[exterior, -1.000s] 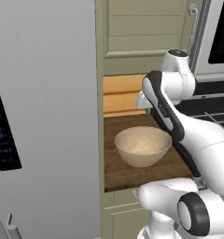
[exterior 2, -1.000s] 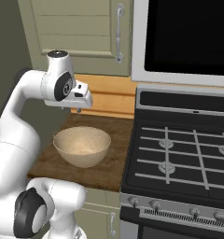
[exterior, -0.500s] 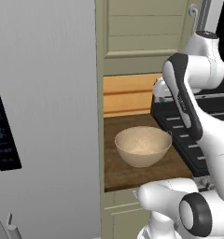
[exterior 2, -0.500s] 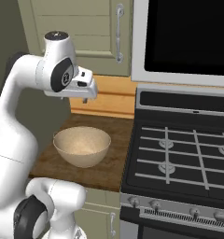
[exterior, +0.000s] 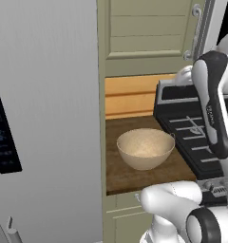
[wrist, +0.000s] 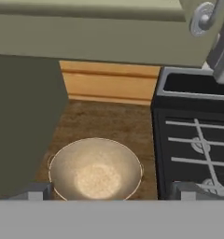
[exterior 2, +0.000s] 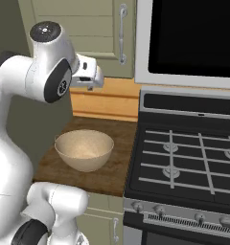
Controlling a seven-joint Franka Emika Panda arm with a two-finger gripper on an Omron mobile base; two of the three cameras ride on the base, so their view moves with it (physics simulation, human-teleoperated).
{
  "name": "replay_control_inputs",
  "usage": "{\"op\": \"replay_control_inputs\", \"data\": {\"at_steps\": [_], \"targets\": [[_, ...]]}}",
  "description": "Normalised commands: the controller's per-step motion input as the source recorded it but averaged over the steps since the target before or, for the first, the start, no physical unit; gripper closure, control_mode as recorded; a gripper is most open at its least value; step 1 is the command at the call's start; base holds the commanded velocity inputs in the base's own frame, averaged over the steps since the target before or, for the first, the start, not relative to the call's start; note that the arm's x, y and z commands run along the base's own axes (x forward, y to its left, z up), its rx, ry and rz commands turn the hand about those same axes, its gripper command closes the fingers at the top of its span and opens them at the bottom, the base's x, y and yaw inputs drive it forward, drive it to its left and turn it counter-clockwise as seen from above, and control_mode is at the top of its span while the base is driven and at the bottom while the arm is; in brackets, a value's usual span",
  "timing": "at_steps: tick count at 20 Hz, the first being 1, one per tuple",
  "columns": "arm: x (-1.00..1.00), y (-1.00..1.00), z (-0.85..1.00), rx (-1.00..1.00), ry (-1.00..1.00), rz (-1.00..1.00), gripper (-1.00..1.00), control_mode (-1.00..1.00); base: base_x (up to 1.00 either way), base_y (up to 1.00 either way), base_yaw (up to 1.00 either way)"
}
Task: Open the cabinet, pick up the bread from the cabinet and place it in the basket. Then move the basket to the dining counter.
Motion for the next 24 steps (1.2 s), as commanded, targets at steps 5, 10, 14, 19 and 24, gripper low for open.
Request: {"op": "replay_control_inputs", "data": {"at_steps": [5, 10, 14, 19, 24], "targets": [[-0.1, -0.52, 0.33, 0.12, -0.49, 0.0, -1.0, -1.0, 0.0, 0.0, 0.0], [0.0, -0.36, 0.26, 0.1, -0.4, -0.04, -1.0, -1.0, 0.0, 0.0, 0.0], [0.04, -0.11, 0.33, 0.06, -0.31, -0.05, -1.0, -1.0, 0.0, 0.0, 0.0], [0.07, -0.03, 0.19, 0.0, -0.21, -0.01, -1.0, -1.0, 0.0, 0.0, 0.0], [0.42, 0.0, 0.01, 0.0, -0.25, -0.03, -1.0, -1.0, 0.0, 0.0, 0.0]]}}
